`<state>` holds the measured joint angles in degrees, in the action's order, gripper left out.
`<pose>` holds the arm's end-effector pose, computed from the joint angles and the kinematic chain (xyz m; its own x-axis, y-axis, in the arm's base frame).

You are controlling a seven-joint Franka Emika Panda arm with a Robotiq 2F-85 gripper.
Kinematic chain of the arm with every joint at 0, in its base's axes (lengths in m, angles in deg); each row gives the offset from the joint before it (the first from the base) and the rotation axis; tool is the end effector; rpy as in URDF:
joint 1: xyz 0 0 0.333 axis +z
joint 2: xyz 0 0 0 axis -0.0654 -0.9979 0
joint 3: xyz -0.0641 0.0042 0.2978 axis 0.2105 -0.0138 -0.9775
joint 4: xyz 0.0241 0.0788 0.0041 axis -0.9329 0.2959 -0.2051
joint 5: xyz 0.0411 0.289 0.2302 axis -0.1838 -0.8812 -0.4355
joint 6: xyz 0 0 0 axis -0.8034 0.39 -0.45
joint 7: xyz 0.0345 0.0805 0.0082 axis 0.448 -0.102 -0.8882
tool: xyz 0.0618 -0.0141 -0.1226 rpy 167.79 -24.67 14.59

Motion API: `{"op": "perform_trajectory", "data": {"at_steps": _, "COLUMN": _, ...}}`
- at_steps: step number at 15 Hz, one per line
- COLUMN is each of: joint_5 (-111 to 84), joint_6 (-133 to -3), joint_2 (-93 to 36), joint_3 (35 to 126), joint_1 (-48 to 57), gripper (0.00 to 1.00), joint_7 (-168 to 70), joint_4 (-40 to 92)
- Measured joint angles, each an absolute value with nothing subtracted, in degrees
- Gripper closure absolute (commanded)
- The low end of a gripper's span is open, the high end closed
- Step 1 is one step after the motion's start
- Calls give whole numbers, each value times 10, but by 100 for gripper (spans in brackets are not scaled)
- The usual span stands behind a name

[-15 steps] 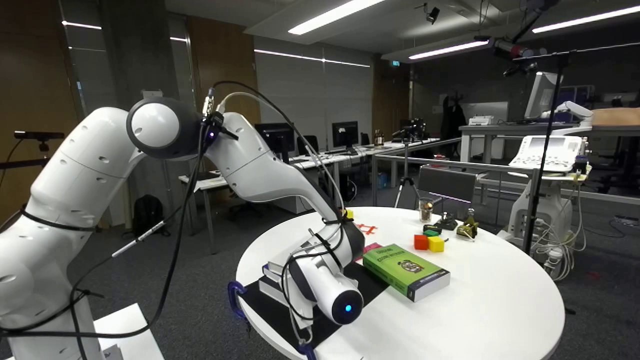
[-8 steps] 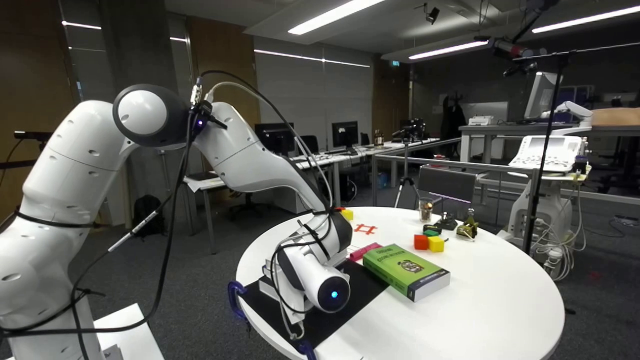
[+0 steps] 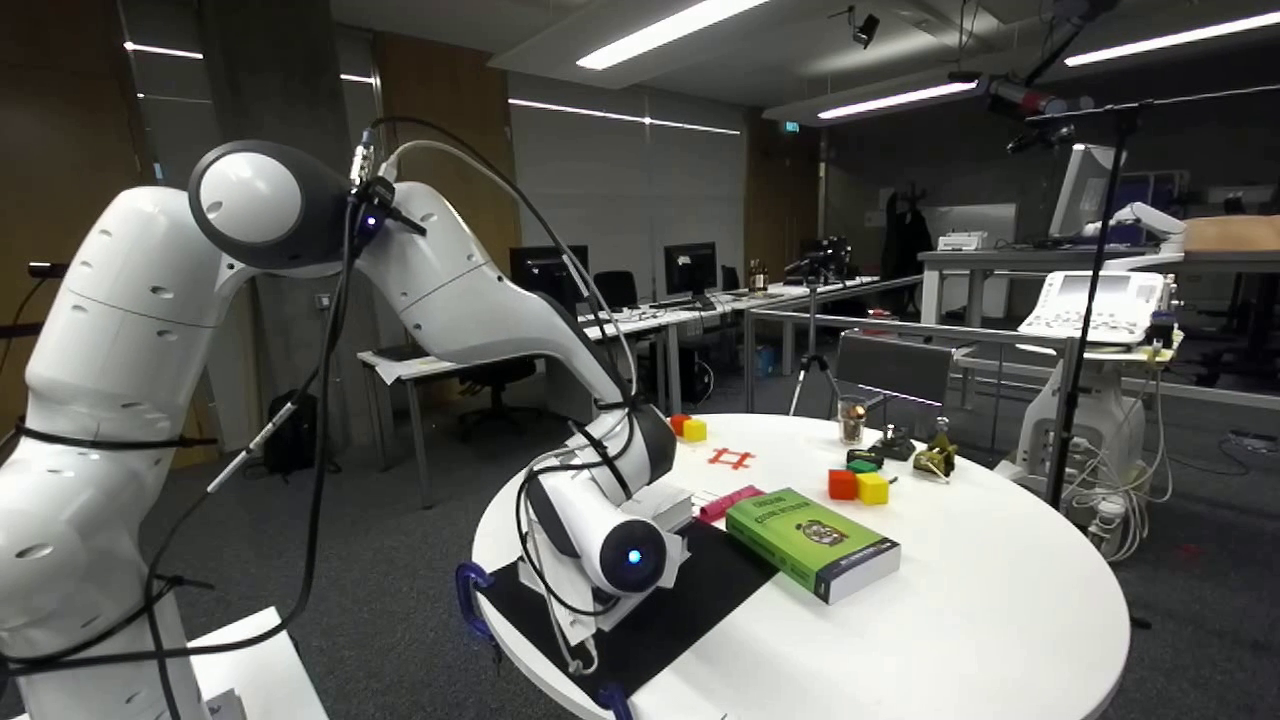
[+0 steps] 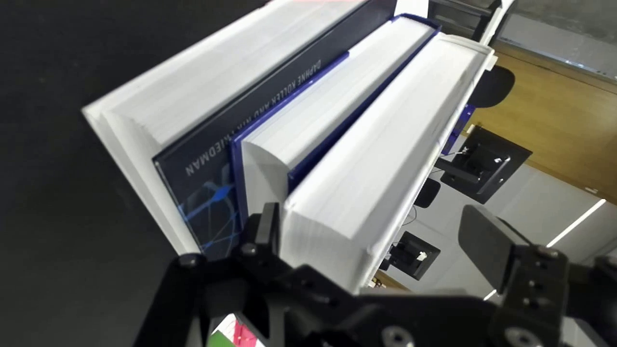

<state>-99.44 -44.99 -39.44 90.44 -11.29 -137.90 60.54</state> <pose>0.4719 -0.1619 0.1468 0.8842 -0.3138 0.3461 0.1064 -0.5860 -0.8033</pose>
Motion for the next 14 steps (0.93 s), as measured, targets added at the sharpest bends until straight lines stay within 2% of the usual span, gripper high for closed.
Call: {"op": "perform_trajectory", "data": {"at_steps": 14, "joint_5": -988, "joint_6": -642, "joint_2": -247, "joint_3": 908, "joint_1": -111, "gripper": 0, "joint_7": -1467, "joint_4": 689}}
